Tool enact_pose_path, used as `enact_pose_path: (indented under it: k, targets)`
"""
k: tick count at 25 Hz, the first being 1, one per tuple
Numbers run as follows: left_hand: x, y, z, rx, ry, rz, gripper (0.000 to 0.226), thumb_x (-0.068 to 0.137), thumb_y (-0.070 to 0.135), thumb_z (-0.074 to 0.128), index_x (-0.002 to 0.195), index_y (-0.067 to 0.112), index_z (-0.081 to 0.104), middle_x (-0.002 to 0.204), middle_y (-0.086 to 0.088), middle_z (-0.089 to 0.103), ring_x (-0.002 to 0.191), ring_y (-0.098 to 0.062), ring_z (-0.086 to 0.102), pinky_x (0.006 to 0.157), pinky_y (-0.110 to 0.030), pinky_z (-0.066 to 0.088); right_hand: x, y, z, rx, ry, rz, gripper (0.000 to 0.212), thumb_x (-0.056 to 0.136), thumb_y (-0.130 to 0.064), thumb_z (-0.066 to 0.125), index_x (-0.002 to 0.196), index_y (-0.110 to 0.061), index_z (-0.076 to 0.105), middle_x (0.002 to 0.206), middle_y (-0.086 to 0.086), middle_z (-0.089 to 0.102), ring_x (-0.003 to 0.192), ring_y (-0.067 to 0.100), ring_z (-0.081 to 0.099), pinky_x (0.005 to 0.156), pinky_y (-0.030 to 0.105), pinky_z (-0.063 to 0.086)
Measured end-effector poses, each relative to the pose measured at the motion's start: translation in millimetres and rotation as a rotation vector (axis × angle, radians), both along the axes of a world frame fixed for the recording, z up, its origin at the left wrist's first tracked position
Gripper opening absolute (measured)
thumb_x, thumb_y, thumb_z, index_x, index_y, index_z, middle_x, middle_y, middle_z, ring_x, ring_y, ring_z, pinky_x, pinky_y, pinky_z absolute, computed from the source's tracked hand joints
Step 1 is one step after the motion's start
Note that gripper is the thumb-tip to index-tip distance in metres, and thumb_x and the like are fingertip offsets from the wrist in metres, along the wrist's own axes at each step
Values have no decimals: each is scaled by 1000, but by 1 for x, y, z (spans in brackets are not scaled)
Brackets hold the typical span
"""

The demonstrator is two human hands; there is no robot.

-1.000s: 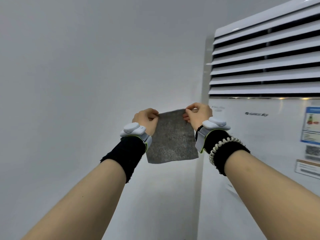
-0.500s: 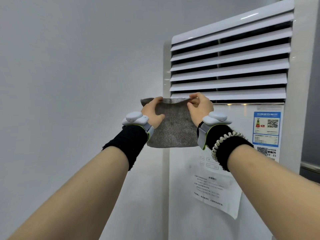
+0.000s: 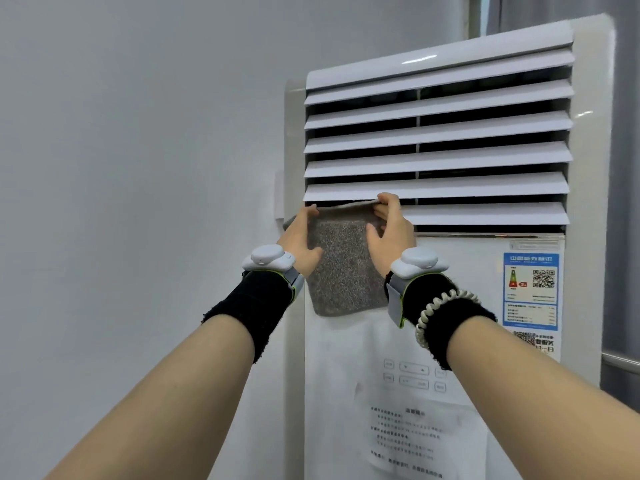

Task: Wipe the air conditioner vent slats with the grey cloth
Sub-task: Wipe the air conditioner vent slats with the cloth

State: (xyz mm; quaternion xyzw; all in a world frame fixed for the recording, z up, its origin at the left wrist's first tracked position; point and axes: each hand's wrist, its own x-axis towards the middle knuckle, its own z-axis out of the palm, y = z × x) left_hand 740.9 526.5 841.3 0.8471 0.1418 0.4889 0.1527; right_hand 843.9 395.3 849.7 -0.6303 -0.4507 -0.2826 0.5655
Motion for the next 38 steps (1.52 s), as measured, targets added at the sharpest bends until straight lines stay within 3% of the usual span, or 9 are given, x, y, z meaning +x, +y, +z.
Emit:
enact_pose_path:
  k: [4,8,11,17,25,32,38]
  targets:
    - [21,16,-7,147,-42,5,54,75,4,58,126,17,46,149,-5,36,130,-25,41,100,-31,37,3,12,0,-103,-186,-308,40,86,-12,54,124,-9,39,114,13,64,104,33,60,82,41,51]
    - [25,17,-7,279,-106,96,48,79,13,59,126,12,50,139,-11,44,124,-30,45,98,-41,45,1,18,4,-126,-291,-460,38,84,-16,58,119,-11,44,108,10,65,103,31,56,86,40,45]
    - [24,20,-1,379,-77,155,46,81,16,58,126,9,52,133,-15,51,123,-34,45,110,-45,33,3,26,6,-262,-445,-609,35,84,-26,57,116,-14,48,111,6,66,111,28,51,96,42,36]
    - [25,24,14,512,33,213,47,82,11,52,129,8,50,133,-11,54,124,-28,44,106,-35,29,5,56,8,-439,-577,-547,46,93,-23,45,138,-15,37,141,5,48,128,24,43,111,36,24]
    - [41,20,20,503,29,334,28,97,21,39,120,18,55,117,-1,63,109,-21,57,72,-32,45,24,58,16,-433,-561,-572,35,98,-19,41,132,-14,48,135,5,57,127,22,49,109,34,30]
    - [56,-2,18,484,21,353,28,97,19,38,119,17,56,120,-1,64,110,-22,58,75,-34,47,37,36,16,-423,-571,-557,35,97,-14,43,130,-11,51,134,7,59,128,22,50,110,34,32]
    - [81,-35,18,520,43,360,33,100,21,32,130,21,47,140,4,51,129,-15,45,93,-30,43,59,0,16,-433,-575,-576,36,97,-11,42,132,-12,49,137,6,56,130,21,49,111,34,32]
